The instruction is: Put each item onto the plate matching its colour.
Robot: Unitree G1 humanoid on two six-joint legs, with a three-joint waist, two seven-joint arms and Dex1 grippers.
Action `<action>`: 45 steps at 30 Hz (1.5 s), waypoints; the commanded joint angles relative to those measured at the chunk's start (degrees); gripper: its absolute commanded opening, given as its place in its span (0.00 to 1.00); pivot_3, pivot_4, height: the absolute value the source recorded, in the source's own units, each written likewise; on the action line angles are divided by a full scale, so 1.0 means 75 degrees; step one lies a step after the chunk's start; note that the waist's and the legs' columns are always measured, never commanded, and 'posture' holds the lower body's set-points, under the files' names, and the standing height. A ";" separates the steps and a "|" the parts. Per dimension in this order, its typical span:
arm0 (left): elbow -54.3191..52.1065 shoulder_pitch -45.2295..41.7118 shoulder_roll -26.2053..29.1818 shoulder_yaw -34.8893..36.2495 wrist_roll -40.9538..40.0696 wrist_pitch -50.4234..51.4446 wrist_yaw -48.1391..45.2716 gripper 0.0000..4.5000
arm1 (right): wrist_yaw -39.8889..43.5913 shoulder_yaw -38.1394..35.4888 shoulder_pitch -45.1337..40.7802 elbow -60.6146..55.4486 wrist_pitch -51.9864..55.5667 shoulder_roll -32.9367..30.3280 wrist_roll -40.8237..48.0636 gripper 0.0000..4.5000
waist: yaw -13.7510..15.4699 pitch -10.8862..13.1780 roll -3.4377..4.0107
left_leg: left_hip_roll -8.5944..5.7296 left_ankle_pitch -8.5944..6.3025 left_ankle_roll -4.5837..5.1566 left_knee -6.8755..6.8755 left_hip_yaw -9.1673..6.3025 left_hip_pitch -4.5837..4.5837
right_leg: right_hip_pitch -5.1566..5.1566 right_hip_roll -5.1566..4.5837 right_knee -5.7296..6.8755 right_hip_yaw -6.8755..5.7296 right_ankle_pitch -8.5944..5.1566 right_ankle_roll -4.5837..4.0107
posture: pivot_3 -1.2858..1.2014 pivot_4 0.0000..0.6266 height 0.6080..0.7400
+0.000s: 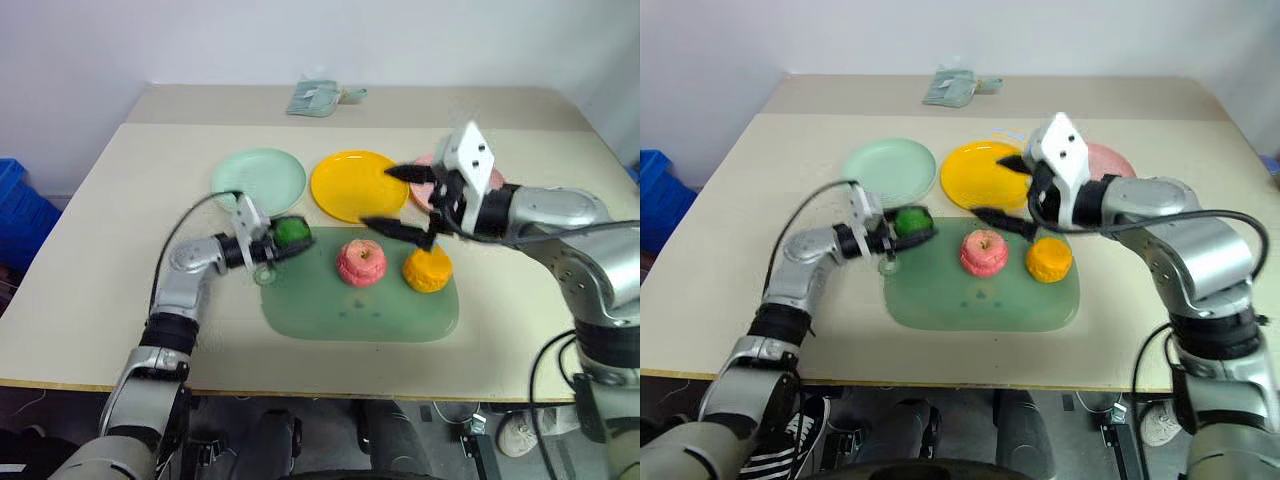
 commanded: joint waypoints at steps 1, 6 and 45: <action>0.0698 -0.0543 -0.0051 0.0512 0.0036 -0.0257 0.0996 0.59 | -0.0235 -0.0103 -0.0099 -0.0010 -0.0214 0.0141 -0.0191 1.00 | 0.0007 -0.0001 0.0000 | 0.0000 0.0011 -0.0020 0.0000 -0.0002 -0.0001 | 0.0000 0.0001 -0.0001 -0.0002 0.0000 0.0000 | 0.52 0.24 1.00; 0.2796 -0.1829 -0.0094 0.0907 0.0368 -0.0960 0.2328 0.59 | -0.0791 0.0073 -0.0233 0.0443 -0.0267 0.0753 -0.0535 1.00 | -0.0016 -0.0001 -0.0001 | -0.0007 0.0013 -0.0020 0.0000 0.0001 -0.0010 | -0.0002 0.0000 -0.0009 -0.0002 0.0000 0.0000 | 0.52 0.24 1.00; -0.3003 0.1280 0.2117 0.0458 -0.2172 0.2968 -0.3876 0.99 | 0.1390 0.1565 0.0750 -0.0415 0.0051 -0.0611 -0.0706 1.00 | -0.0209 -0.0001 0.0001 | 0.0000 -0.0007 0.0014 -0.0002 0.0005 0.0003 | -0.0007 0.0005 0.0017 0.0008 -0.0001 -0.0001 | 0.52 0.24 1.00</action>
